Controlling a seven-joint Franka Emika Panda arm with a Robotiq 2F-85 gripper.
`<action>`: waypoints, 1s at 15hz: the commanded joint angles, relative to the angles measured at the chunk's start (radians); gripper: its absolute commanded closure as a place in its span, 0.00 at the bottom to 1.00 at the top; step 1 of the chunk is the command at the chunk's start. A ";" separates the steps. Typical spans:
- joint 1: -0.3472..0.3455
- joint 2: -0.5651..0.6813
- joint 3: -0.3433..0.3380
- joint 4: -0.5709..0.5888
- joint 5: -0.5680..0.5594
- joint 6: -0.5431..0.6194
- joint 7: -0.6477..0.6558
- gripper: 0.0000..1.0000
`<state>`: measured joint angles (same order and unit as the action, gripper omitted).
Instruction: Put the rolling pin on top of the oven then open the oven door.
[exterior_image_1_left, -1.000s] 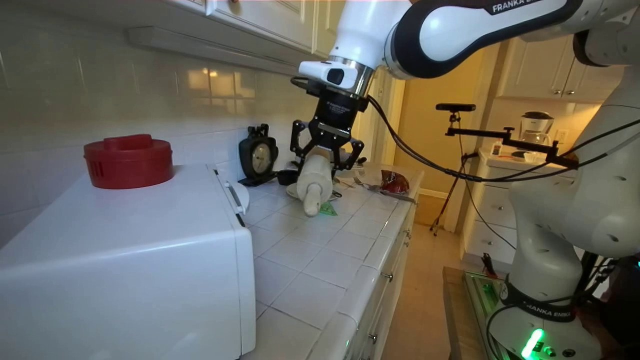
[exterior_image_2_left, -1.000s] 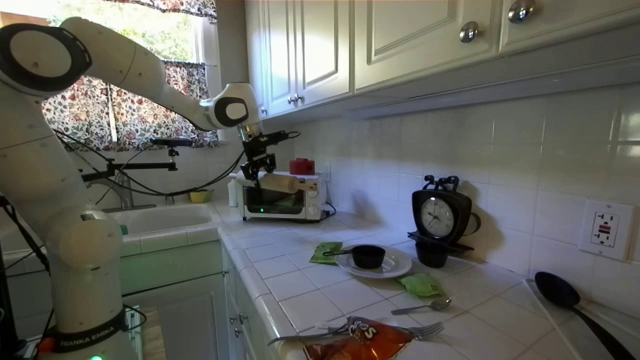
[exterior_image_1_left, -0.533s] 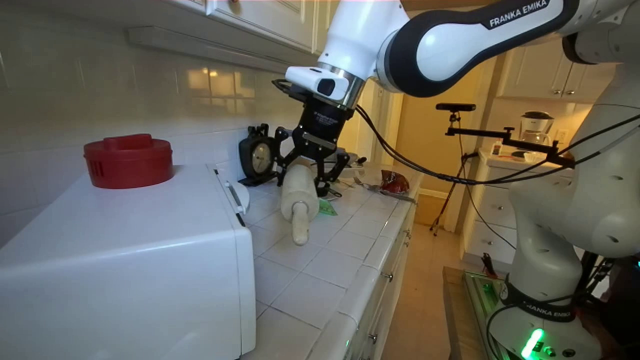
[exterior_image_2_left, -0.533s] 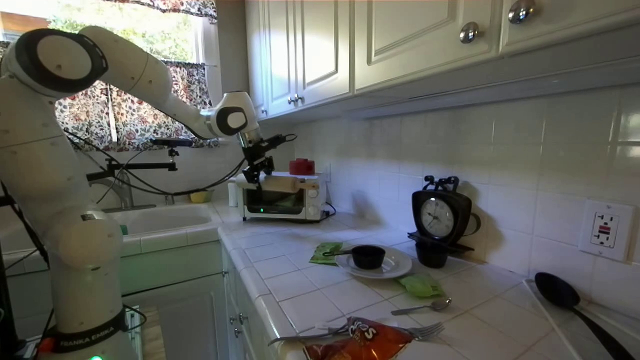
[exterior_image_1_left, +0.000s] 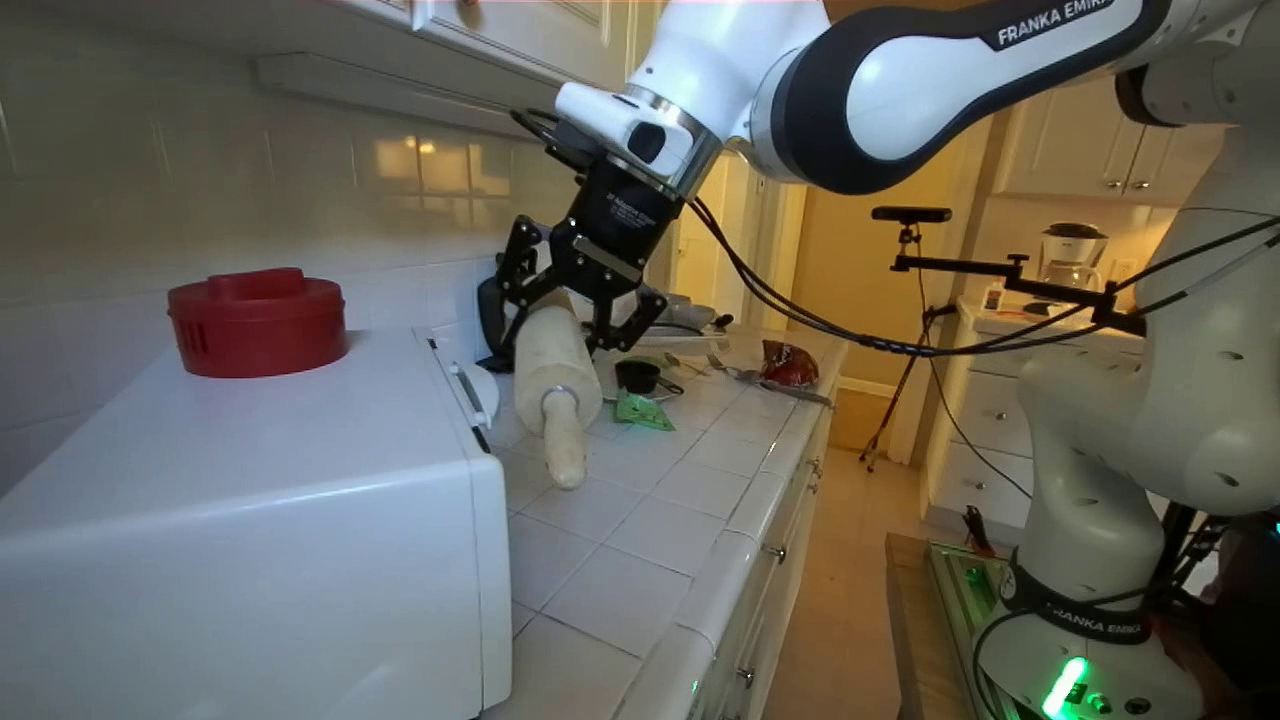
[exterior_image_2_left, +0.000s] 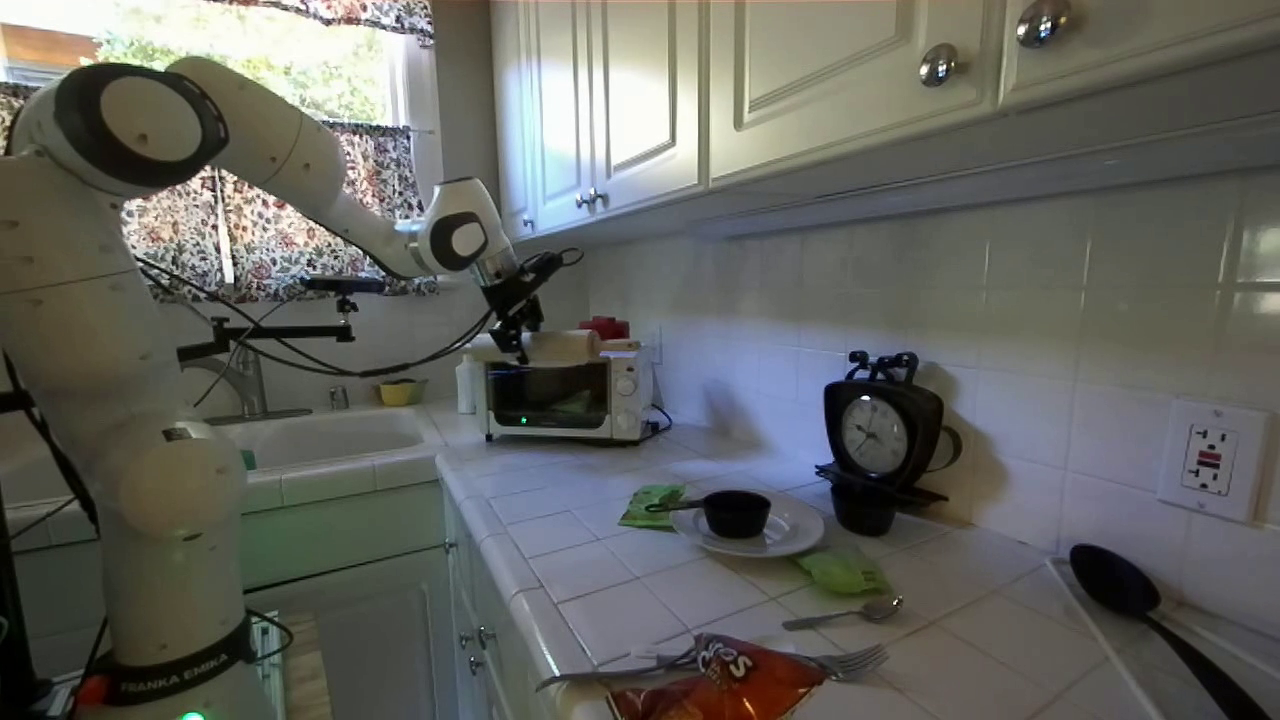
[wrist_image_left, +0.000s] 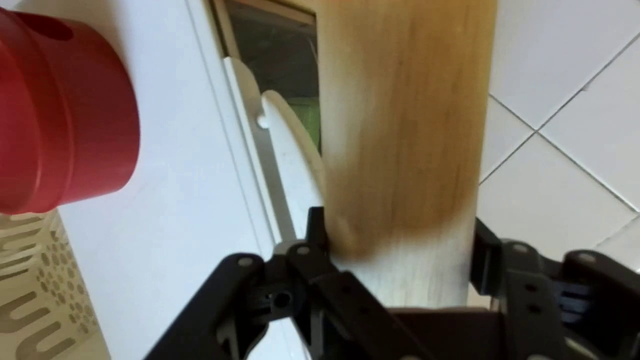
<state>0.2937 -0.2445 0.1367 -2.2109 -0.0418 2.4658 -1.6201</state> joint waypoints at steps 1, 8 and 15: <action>0.007 0.058 0.000 0.069 0.019 0.094 -0.037 0.62; -0.003 0.124 0.030 0.077 0.017 0.164 -0.002 0.37; -0.006 0.110 0.035 0.079 0.004 0.195 0.004 0.62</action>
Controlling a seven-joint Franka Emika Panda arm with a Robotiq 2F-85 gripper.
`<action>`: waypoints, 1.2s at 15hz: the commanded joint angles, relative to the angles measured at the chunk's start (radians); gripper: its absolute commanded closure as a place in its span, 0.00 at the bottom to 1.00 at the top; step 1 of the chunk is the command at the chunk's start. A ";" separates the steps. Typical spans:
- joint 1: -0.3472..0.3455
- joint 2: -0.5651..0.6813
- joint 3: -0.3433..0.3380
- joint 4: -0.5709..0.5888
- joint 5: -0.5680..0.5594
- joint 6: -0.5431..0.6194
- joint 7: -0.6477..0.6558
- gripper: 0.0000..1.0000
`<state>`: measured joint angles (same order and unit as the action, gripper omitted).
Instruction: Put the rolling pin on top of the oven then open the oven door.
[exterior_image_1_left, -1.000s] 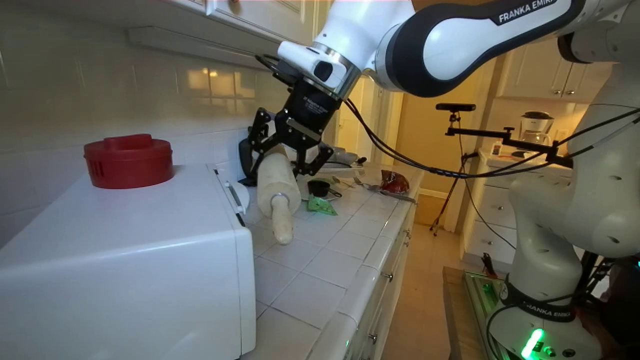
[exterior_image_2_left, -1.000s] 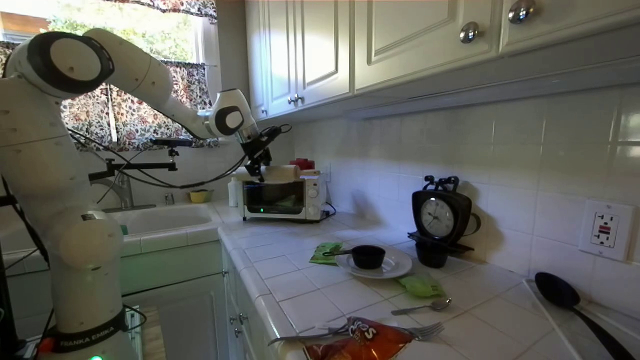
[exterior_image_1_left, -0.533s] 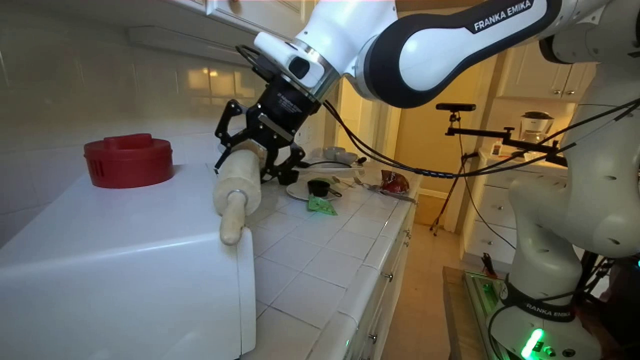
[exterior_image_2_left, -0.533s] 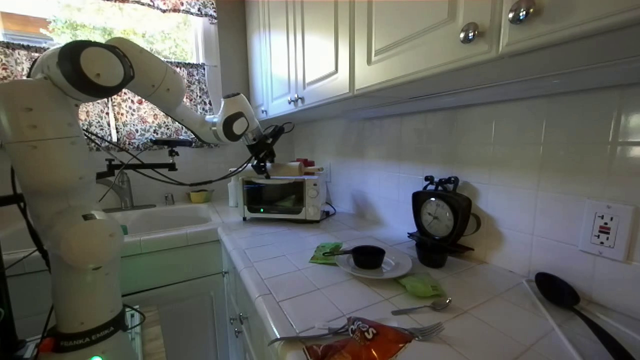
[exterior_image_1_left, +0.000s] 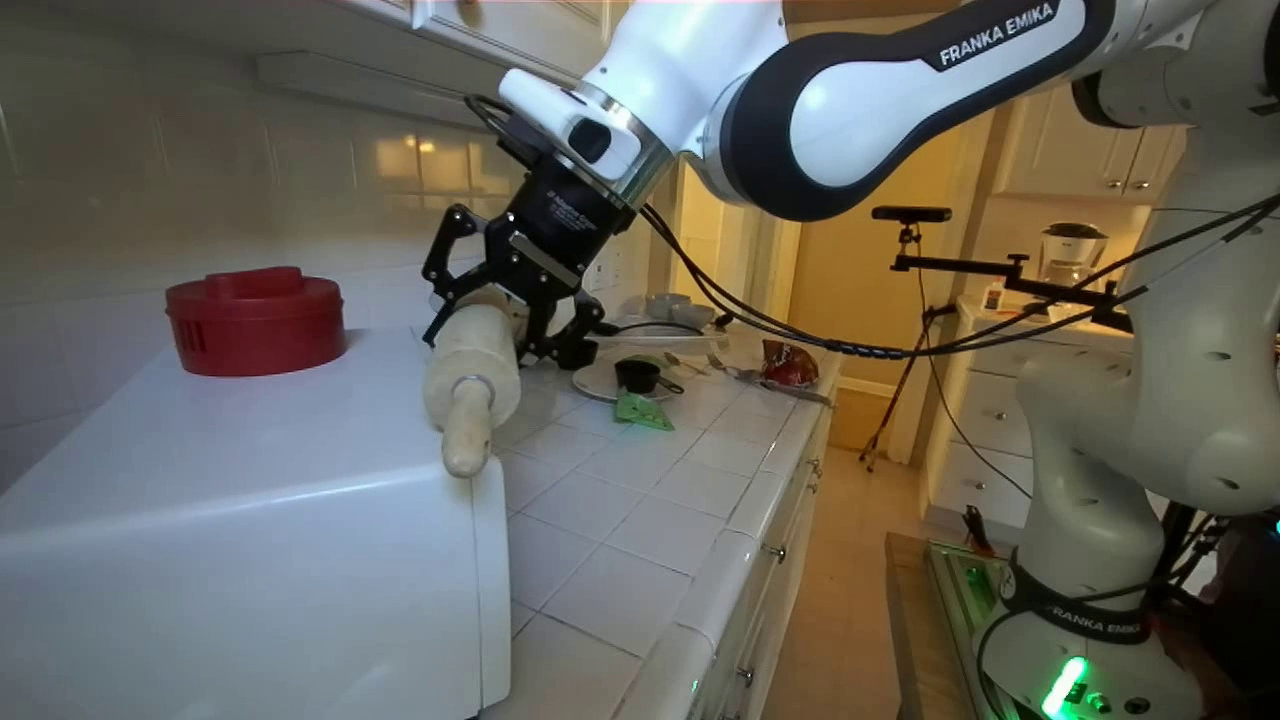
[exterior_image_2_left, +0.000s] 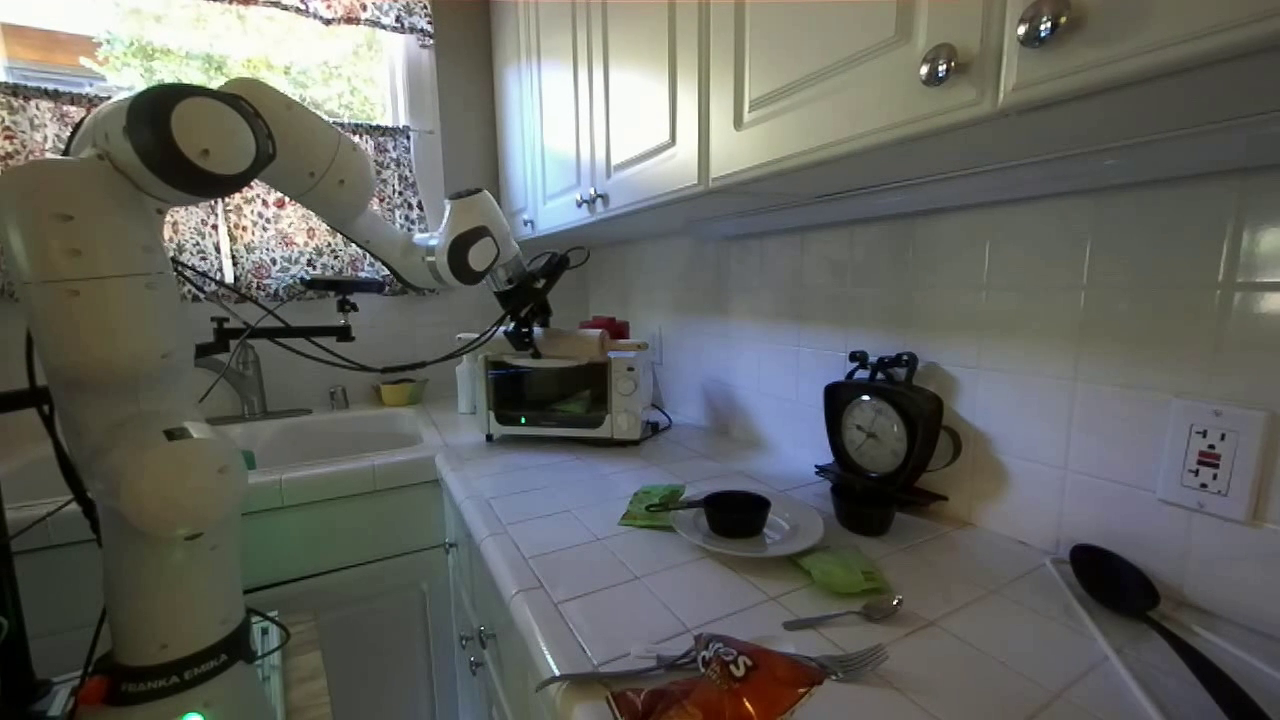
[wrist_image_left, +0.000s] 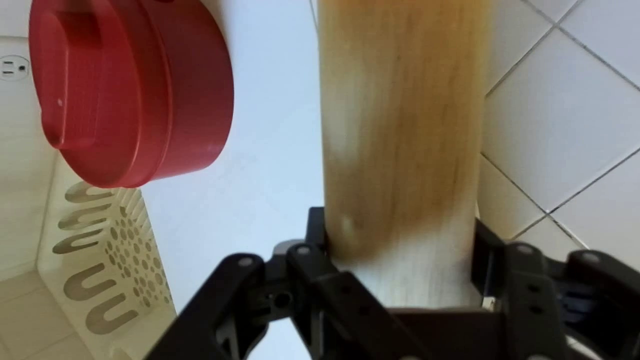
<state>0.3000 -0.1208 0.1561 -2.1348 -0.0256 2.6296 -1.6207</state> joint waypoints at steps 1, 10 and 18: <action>-0.013 -0.013 0.018 0.006 -0.023 0.039 0.009 0.62; -0.013 0.025 0.054 0.075 -0.099 0.077 0.040 0.62; -0.026 0.144 0.058 0.230 -0.093 0.000 0.073 0.62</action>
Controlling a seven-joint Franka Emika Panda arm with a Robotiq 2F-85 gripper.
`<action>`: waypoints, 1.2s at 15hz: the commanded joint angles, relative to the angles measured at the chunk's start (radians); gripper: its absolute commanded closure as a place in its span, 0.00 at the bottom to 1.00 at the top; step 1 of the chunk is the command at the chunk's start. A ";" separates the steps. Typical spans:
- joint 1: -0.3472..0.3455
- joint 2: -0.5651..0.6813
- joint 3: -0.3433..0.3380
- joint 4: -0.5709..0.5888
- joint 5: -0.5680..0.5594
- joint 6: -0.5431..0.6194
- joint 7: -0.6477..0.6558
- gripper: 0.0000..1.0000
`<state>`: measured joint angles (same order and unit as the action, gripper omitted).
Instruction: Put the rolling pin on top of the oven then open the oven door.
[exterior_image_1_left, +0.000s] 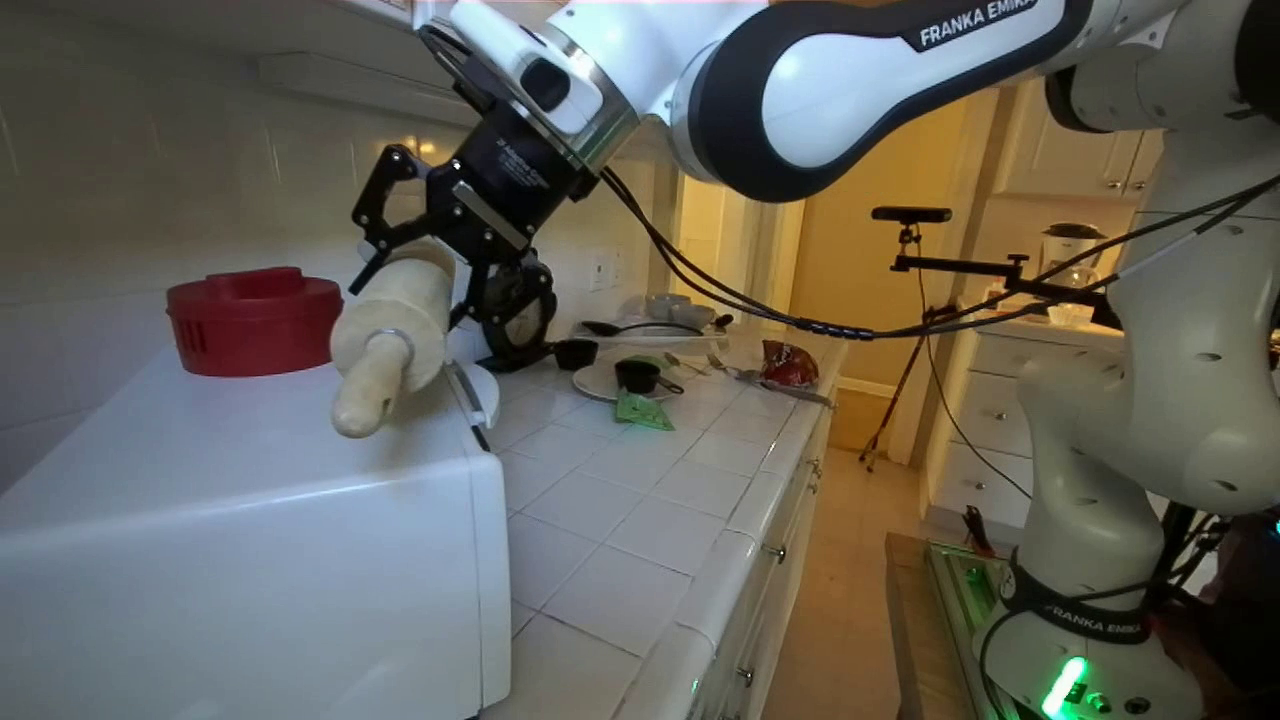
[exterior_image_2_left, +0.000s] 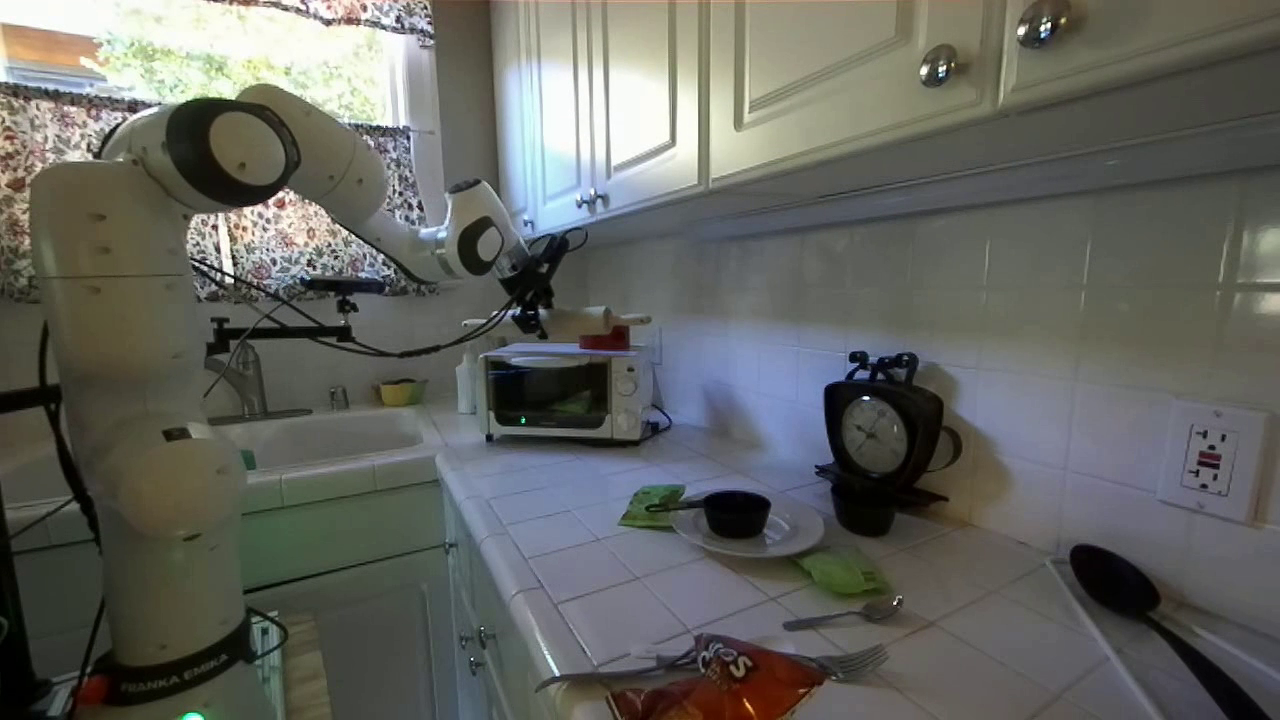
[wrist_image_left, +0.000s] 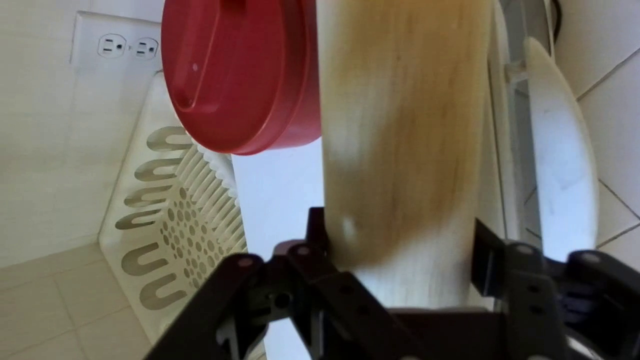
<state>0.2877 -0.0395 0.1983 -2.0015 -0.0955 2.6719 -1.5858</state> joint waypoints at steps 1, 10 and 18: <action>-0.014 0.079 0.018 0.114 -0.029 -0.076 0.046 0.62; -0.008 0.109 0.047 0.228 -0.047 -0.255 0.055 0.62; -0.006 0.161 0.051 0.302 -0.063 -0.291 0.103 0.62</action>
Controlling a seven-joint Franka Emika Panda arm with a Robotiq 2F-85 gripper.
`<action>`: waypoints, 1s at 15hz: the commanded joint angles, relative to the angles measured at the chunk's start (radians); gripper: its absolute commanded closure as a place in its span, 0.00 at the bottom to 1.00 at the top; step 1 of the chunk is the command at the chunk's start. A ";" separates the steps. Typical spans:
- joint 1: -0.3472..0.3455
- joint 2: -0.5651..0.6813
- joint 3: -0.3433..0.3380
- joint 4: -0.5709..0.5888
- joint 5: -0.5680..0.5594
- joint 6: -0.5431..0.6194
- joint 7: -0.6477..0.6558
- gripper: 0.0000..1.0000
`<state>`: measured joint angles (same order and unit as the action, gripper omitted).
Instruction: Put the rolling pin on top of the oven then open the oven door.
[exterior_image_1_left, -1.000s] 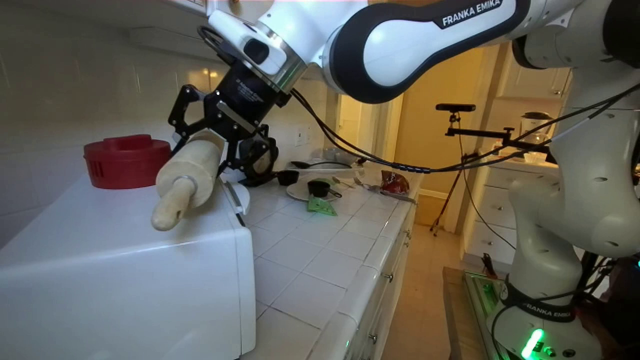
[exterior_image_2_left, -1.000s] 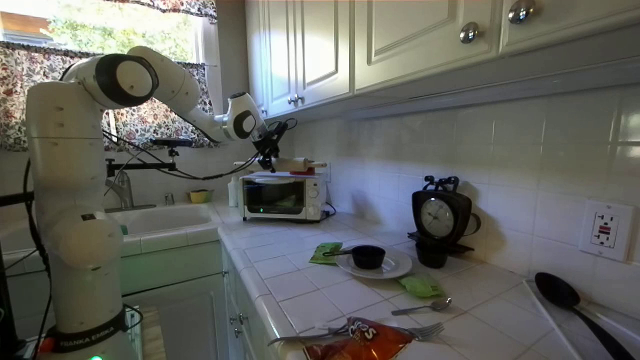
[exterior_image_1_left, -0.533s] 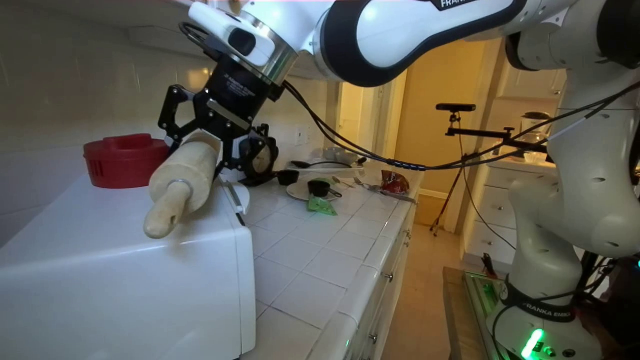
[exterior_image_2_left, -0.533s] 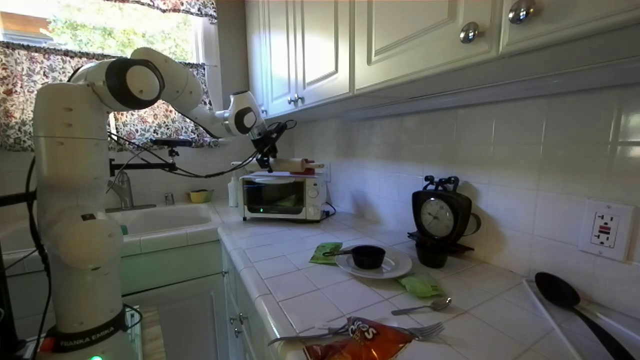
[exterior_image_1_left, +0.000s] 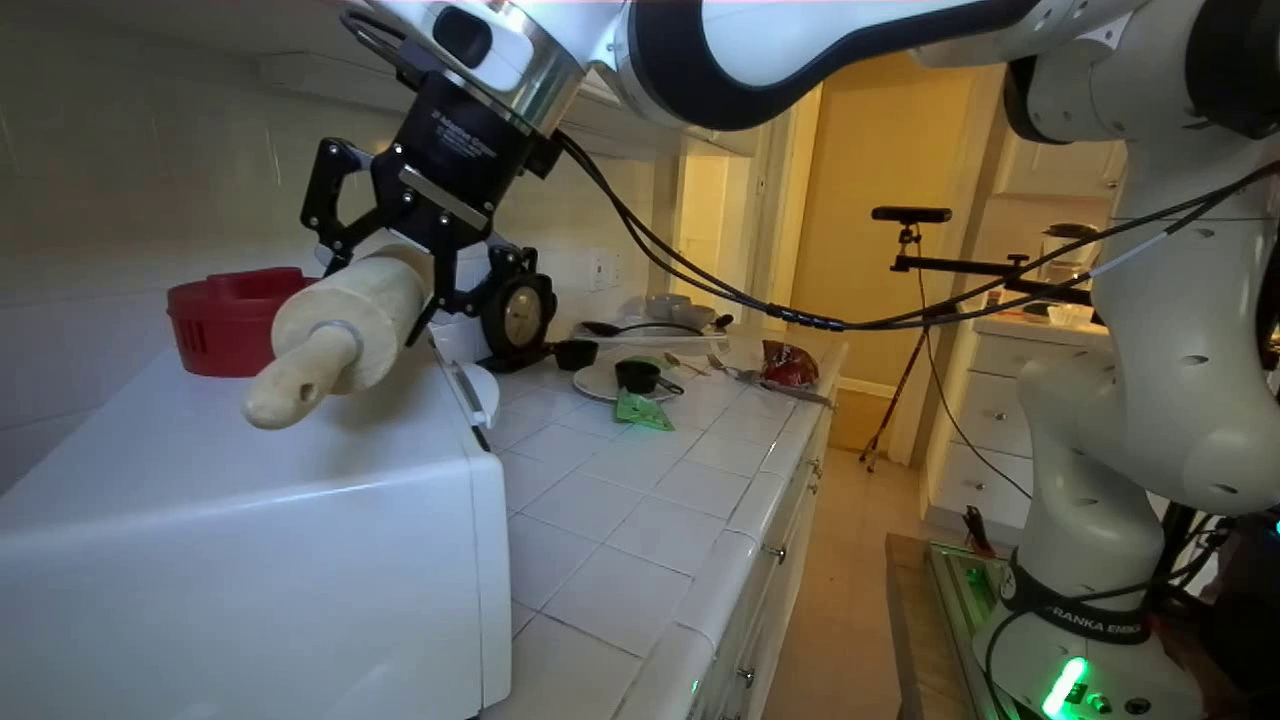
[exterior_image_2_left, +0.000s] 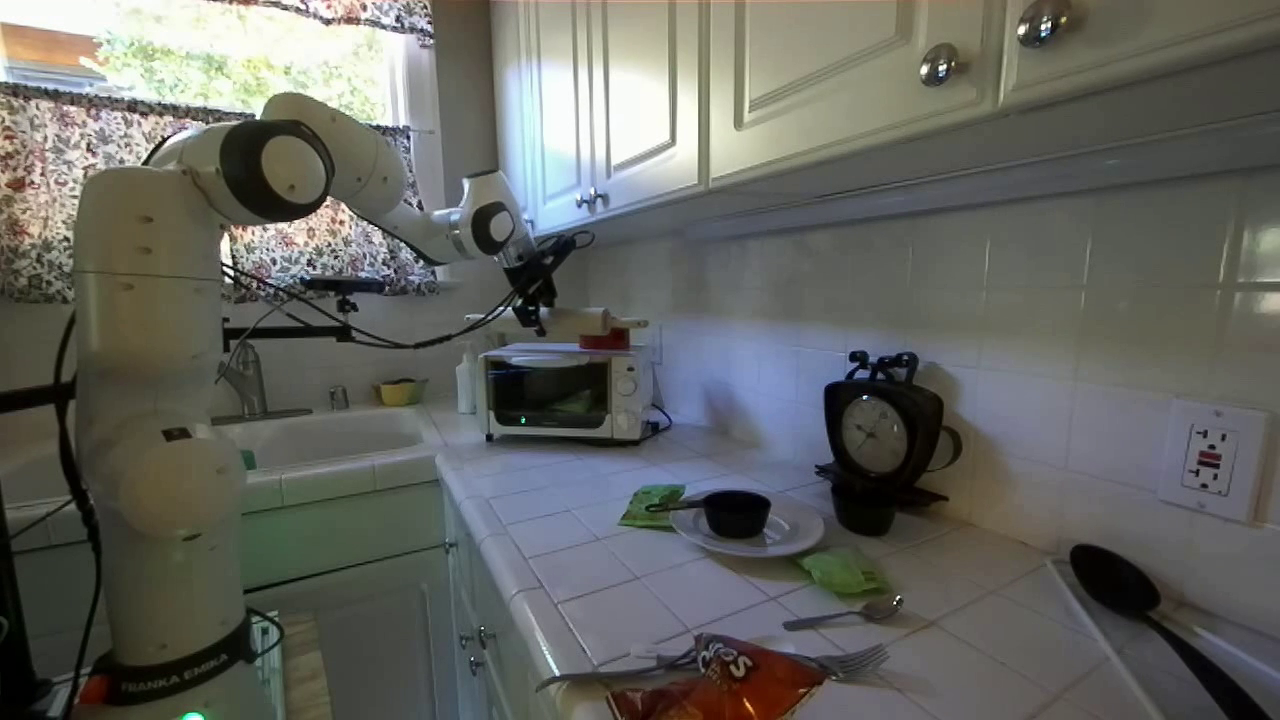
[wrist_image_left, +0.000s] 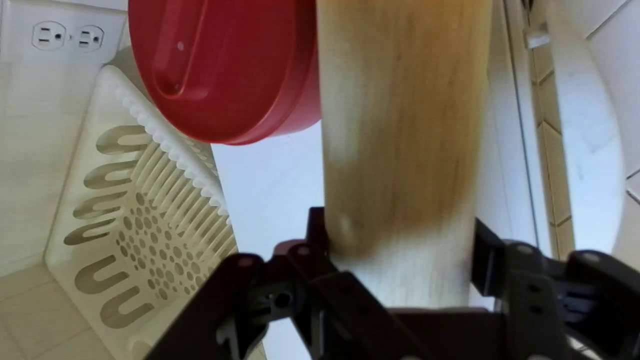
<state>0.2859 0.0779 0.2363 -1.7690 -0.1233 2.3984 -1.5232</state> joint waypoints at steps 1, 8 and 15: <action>-0.004 0.055 0.014 0.077 -0.037 -0.020 0.046 0.62; -0.007 0.099 0.012 0.111 -0.040 -0.043 0.083 0.62; -0.014 0.108 0.009 0.127 -0.044 -0.076 0.113 0.62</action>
<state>0.2763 0.1726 0.2384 -1.6933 -0.1329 2.3553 -1.4440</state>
